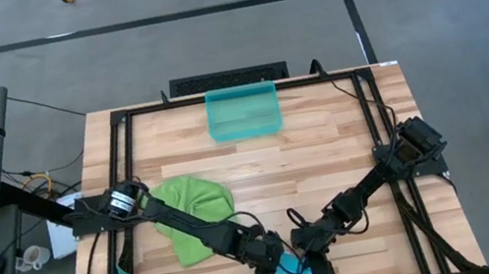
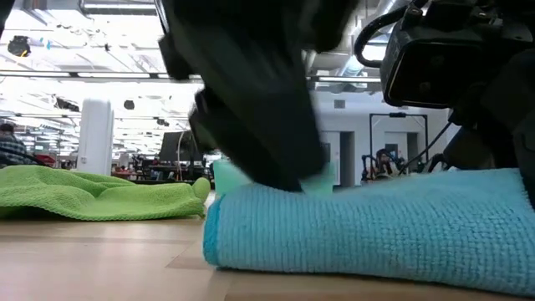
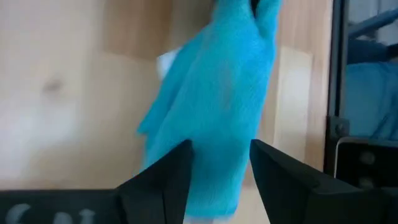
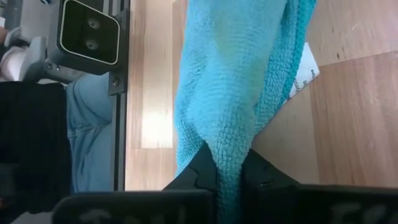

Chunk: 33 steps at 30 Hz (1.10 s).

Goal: Roll microfiber towels into tight, uniform cylinder then place into a basket
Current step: Put the blue microfiber cloth into the blue bin

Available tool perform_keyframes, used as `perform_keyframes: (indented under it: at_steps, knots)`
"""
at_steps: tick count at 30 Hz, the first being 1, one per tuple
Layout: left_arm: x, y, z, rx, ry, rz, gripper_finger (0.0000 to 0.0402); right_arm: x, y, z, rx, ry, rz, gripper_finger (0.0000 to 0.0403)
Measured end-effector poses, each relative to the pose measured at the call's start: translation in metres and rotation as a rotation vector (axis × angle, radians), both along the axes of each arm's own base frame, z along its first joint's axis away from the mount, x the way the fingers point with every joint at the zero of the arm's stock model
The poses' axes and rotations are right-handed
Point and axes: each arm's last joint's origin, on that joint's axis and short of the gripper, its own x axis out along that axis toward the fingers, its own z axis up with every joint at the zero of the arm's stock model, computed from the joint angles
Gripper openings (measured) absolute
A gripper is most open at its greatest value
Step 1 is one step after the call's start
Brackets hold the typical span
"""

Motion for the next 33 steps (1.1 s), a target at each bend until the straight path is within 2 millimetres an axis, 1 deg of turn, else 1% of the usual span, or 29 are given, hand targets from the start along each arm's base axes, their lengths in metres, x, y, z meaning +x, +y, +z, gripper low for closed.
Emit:
perform_keyframes:
  at_steps: [4,6,10,12,15,20,23,26,28,30,31,33]
  knots:
    - [-0.011,0.007,0.040,0.062,-0.060,0.017,0.0160,0.000,0.000,0.000,-0.002,-0.001,-0.001,0.0040]
    - [-0.020,0.010,0.055,0.118,-0.067,0.045,0.0160,0.000,0.000,0.000,-0.002,-0.002,-0.002,0.0039]
    - [-0.036,0.010,0.070,0.175,-0.048,0.075,0.0160,0.000,0.000,0.000,-0.008,-0.009,0.008,0.0038]
    - [-0.038,0.006,0.074,0.179,-0.068,0.072,0.0160,0.000,0.000,0.000,-0.009,-0.013,0.010,0.0039]
    - [-0.036,-0.003,0.068,0.168,-0.087,0.060,0.0160,0.000,0.000,0.000,-0.011,-0.020,0.015,0.0039]
    - [-0.021,-0.014,0.042,0.112,-0.109,0.034,0.0160,0.000,0.000,0.000,-0.014,-0.022,0.012,0.0039]
    - [-0.015,-0.014,0.024,0.087,-0.062,0.008,0.0160,0.000,0.000,0.000,-0.013,-0.023,0.012,0.0039]
    - [-0.011,-0.011,0.014,0.087,-0.040,0.015,0.0160,0.000,0.000,0.000,-0.013,-0.024,0.012,0.0039]
    - [-0.009,-0.008,0.014,0.093,-0.046,0.026,0.0160,0.000,0.000,0.000,-0.012,-0.024,0.012,0.0039]
    - [-0.010,-0.005,0.020,0.105,-0.051,0.025,0.0160,0.000,0.000,0.000,-0.012,-0.024,0.012,0.0039]
    - [-0.013,-0.003,0.025,0.121,-0.045,0.013,0.0160,0.000,0.000,0.000,-0.012,-0.025,0.012,0.0039]
    - [-0.021,0.001,0.042,0.148,-0.054,0.009,0.0160,0.000,0.000,0.000,-0.012,-0.024,0.012,0.0039]
